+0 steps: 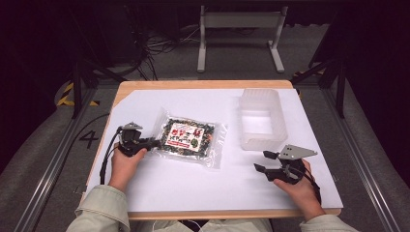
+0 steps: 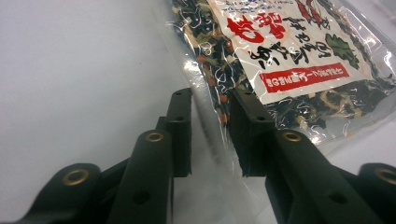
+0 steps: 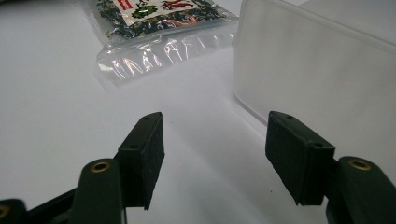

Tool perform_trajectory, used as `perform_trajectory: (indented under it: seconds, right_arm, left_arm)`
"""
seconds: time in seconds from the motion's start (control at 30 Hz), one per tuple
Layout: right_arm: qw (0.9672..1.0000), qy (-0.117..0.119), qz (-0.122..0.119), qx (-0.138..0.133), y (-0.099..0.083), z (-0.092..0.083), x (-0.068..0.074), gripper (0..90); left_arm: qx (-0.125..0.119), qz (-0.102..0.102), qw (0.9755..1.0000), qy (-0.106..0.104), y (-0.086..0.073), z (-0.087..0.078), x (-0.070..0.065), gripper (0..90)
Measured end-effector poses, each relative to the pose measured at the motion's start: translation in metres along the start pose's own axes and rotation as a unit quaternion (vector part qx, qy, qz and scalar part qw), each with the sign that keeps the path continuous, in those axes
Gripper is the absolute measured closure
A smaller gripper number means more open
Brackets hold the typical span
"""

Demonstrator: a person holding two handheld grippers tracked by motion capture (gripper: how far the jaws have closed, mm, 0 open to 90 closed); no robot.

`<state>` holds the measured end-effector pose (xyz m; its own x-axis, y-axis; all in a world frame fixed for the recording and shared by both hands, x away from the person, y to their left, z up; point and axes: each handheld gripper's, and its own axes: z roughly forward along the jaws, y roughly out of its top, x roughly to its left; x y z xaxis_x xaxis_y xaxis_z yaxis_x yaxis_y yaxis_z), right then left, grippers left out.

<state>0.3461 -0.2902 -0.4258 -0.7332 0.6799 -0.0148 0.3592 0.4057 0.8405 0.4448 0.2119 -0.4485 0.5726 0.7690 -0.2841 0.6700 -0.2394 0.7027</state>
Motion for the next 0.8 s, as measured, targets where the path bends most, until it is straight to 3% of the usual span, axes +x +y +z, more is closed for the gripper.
perform_trajectory:
  seconds: [0.2,0.3,0.33,0.37,0.5,0.6,0.8]
  right_arm:
    - [1.0,0.002,-0.002,0.0,0.0,0.0,0.0,37.5]
    - [1.0,0.004,-0.002,0.0,0.0,0.0,0.001,37.4]
    - [1.0,0.004,-0.002,0.0,0.0,0.0,0.001,37.4]
    - [1.0,0.004,-0.002,0.0,0.0,0.0,0.001,37.4]
    - [1.0,0.004,-0.003,0.0,0.0,0.0,0.001,37.4]
    - [1.0,0.004,-0.003,0.001,0.0,0.001,0.001,37.4]
    - [1.0,0.003,-0.002,0.001,0.0,0.0,0.001,37.3]
  left_arm:
    - [0.005,-0.003,1.0,0.002,0.0,-0.001,-0.002,77.4]
    - [0.0,0.008,0.9998,0.018,0.0,-0.002,-0.006,80.3]
    - [-0.001,0.01,0.9993,0.035,0.0,-0.003,-0.007,83.9]
    - [-0.001,0.007,0.9995,0.031,-0.001,-0.003,-0.006,89.4]
    - [-0.01,-0.012,0.9997,0.021,-0.001,-0.004,-0.003,89.5]
    - [-0.016,-0.015,0.9995,0.023,-0.001,-0.004,-0.004,89.6]
    - [-0.05,-0.021,0.9984,0.012,0.0,-0.013,-0.004,89.6]
